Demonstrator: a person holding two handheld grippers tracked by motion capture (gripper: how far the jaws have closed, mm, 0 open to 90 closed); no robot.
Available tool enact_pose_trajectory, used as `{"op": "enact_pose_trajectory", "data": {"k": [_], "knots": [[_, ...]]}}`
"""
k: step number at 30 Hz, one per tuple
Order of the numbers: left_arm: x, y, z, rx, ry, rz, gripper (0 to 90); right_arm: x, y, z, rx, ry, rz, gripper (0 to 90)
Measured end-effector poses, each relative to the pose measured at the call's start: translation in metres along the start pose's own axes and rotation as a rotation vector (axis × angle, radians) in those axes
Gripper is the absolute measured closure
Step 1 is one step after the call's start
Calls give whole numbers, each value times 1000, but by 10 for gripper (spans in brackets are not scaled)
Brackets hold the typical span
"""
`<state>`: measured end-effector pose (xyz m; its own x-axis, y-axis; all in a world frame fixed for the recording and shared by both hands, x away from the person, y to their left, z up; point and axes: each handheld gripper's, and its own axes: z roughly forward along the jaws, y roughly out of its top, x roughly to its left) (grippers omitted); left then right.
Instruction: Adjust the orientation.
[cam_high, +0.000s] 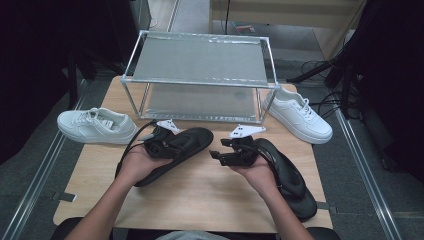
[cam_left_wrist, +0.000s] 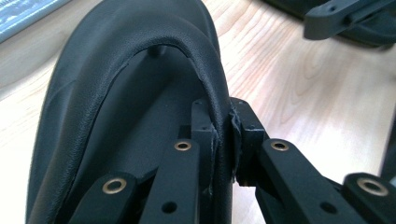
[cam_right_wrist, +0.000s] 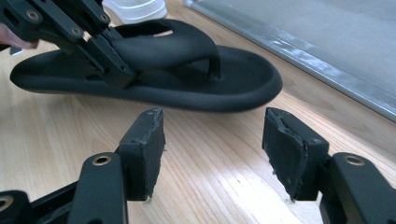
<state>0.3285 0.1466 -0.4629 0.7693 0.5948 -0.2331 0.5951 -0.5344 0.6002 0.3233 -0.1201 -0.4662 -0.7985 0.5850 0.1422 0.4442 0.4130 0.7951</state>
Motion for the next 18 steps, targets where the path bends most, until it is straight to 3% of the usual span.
{"op": "enact_pose_trajectory", "data": {"k": [5,8,13,18], "knots": [[2,0,17,10,-15,-25,820,-7,-6,1,5,-20,8,419],[0,1,29,14,-20,-19,819,-9,-8,2,-5,-31,18,424],[-3,3,42,9,-9,-3,819,-9,-13,7,27,-65,-12,425],[-7,1,52,16,-7,22,813,-6,-19,12,43,-64,-5,425]]}}
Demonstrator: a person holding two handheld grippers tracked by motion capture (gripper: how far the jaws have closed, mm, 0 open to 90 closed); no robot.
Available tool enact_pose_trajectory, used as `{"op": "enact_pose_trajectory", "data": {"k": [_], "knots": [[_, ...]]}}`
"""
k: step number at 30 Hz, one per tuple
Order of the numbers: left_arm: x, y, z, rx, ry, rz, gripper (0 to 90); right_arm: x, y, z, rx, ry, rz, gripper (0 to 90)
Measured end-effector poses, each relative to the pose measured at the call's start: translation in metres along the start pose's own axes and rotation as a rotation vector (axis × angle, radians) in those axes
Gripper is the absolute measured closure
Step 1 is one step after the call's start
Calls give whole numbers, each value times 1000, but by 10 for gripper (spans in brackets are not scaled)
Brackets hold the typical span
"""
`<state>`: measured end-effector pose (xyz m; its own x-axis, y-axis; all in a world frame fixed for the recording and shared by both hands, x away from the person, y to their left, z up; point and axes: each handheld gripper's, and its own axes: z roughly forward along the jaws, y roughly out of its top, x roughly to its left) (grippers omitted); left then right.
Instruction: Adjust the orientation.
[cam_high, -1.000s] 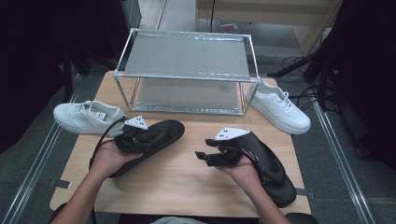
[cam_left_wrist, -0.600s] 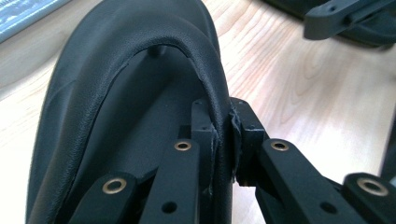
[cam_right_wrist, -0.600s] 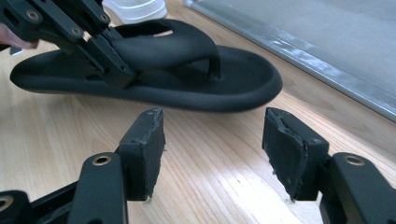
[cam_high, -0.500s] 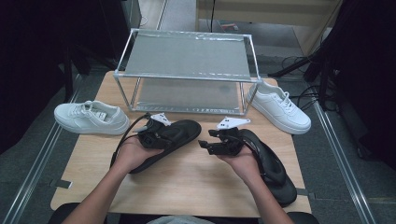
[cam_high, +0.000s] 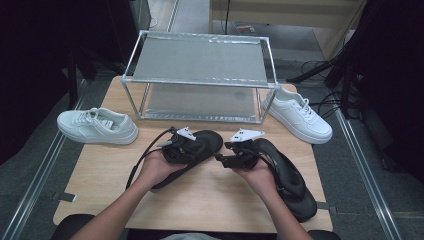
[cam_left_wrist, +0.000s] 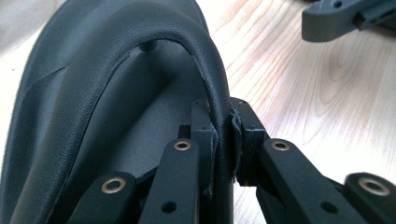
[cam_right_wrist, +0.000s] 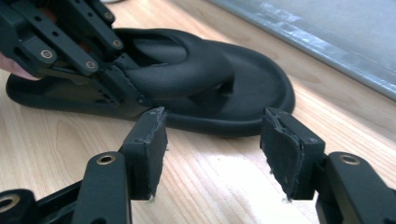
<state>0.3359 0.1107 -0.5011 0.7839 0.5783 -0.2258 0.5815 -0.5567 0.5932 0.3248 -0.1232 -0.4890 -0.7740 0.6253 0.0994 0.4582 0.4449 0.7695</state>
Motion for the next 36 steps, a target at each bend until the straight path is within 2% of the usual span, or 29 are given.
{"op": "enact_pose_trajectory", "data": {"k": [3,5,6,7,8,10,11,12,14,15,16,17,18,20,21,23,24,28,31,32,33,36], "knots": [[0,-1,1,6,-11,3,798,6,-1,3,7,6,-22,425],[1,-1,1,12,-11,-5,722,9,-1,5,12,8,-32,425],[1,-1,1,12,-11,-5,655,9,-1,5,12,8,-32,425],[2,-1,-3,34,-3,-7,596,10,-2,7,18,13,-38,424],[2,-2,-7,20,10,-2,585,10,-2,7,21,14,-35,425],[2,-3,-18,-11,-5,2,556,11,-2,7,22,16,-34,425],[2,-3,-18,-11,-5,2,544,11,-2,7,22,16,-34,425],[3,-5,-30,-36,-2,15,528,11,-1,7,14,17,-35,426],[5,-10,-40,-42,6,22,523,11,0,6,8,23,-27,427],[5,-10,-40,-42,6,22,519,11,0,6,8,23,-27,427],[9,-15,-48,-49,7,16,517,14,1,6,7,23,-30,428],[9,-15,-48,-49,7,16,516,14,2,7,2,25,-39,430],[13,-20,-56,-60,11,0,512,16,3,8,1,29,-38,431],[14,-22,-60,-75,13,-7,511,16,4,8,-1,28,-46,433],[19,-26,-66,-92,23,-16,514,18,5,11,1,33,-47,437],[22,-28,-68,-92,23,-20,522,19,5,12,4,36,-49,437],[26,-32,-73,-90,37,-29,559,20,6,15,6,43,-56,439],[33,-37,-78,-108,17,-41,696,22,8,18,2,62,-56,466],[39,-42,-81,-80,36,-6,819,25,10,21,-12,82,-59,528],[39,-42,-81,-80,36,-6,857,25,10,21,-12,82,-59,528],[43,-44,-82,-73,45,-12,873,26,11,21,-20,99,-62,581],[47,-46,-83,-85,50,-23,889,29,11,22,-15,102,-69,633]]}}
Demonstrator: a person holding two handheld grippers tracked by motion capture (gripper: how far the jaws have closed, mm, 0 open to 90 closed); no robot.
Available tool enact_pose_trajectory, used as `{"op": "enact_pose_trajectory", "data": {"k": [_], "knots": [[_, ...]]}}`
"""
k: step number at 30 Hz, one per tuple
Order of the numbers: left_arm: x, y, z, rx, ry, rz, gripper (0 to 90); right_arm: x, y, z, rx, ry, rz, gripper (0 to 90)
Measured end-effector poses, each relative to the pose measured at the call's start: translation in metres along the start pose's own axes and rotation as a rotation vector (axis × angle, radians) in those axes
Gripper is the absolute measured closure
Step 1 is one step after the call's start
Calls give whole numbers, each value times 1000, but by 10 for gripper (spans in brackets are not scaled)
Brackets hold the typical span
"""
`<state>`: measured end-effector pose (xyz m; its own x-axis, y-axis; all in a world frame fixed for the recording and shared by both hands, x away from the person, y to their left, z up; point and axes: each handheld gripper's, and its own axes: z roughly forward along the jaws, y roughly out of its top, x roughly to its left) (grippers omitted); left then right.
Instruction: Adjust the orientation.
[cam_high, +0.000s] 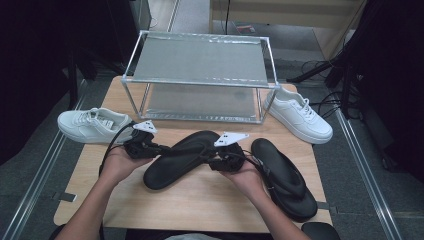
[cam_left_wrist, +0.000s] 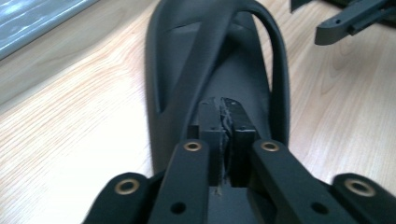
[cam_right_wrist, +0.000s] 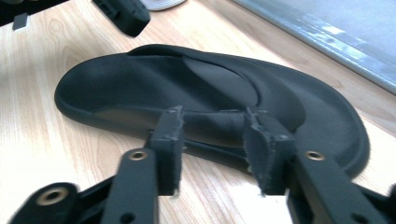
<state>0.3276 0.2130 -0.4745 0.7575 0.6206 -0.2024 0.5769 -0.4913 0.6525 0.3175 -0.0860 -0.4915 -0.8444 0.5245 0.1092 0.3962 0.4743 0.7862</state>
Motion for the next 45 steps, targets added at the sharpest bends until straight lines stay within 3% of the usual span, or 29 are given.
{"op": "enact_pose_trajectory", "data": {"k": [1,4,10,14,18,25,28,36,41,45], "knots": [[5,-2,-1,-16,-3,-20,885,1,0,3,18,3,1,658],[11,-5,0,-34,-2,-16,879,2,0,7,26,10,24,730],[25,-14,10,-4,23,-52,865,11,1,12,21,24,19,862],[31,-16,17,25,37,-83,867,18,1,18,31,41,8,865],[29,-17,20,65,43,-65,868,22,-2,24,51,43,1,864],[28,-16,21,65,41,-60,889,18,-2,25,46,67,31,871],[27,-16,22,73,29,-76,896,18,-2,25,48,61,26,870],[20,-14,24,96,16,-50,897,13,-2,22,52,54,28,870],[18,-14,25,97,8,-76,897,12,-3,21,54,55,39,866],[14,-14,25,107,0,-64,899,11,-3,21,52,49,41,862]]}}
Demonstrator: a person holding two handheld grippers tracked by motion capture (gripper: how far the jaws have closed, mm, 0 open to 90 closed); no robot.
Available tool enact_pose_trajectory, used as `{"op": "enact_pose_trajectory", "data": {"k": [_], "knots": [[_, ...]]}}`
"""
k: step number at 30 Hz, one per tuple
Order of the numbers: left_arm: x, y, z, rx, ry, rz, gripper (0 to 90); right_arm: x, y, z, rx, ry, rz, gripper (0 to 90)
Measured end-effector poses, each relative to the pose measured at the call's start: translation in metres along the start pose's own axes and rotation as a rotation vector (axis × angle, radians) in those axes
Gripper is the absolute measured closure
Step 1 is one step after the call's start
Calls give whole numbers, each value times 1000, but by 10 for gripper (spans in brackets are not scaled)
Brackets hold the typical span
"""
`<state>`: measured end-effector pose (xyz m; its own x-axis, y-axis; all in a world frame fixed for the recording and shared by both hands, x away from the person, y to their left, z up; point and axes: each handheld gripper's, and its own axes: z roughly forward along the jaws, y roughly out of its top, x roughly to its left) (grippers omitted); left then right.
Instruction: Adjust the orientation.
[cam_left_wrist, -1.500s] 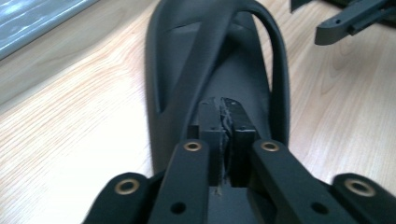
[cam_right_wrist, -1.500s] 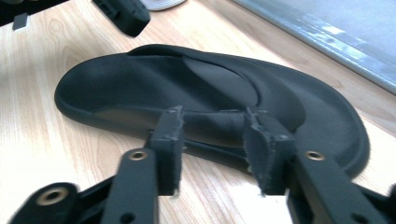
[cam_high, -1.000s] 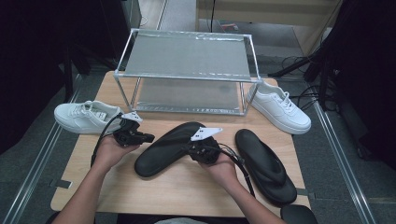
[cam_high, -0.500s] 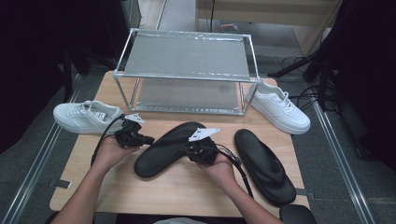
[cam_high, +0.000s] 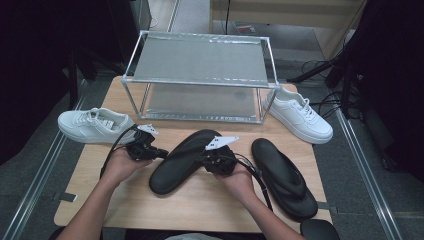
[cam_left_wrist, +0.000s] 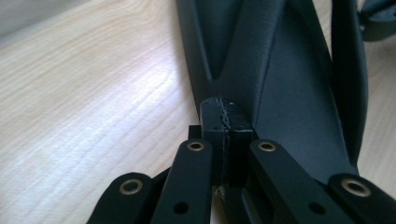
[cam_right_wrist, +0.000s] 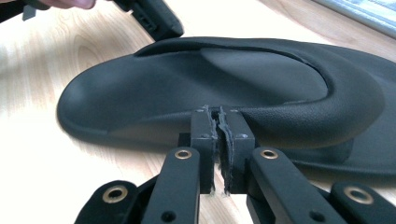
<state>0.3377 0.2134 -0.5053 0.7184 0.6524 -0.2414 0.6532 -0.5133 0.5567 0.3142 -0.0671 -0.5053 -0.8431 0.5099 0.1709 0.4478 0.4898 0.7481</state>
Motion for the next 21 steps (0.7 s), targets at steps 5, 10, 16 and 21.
{"op": "enact_pose_trajectory", "data": {"k": [5,10,16,21], "knots": [[-8,0,2,12,-11,16,898,-5,-1,-2,-2,-10,26,862],[-15,-1,4,20,-24,21,898,-8,-1,-4,1,-24,44,858],[-19,-2,4,21,-33,25,899,-9,-1,-5,1,-35,51,859],[-22,-3,5,21,-44,22,899,-10,0,-5,2,-40,60,861]]}}
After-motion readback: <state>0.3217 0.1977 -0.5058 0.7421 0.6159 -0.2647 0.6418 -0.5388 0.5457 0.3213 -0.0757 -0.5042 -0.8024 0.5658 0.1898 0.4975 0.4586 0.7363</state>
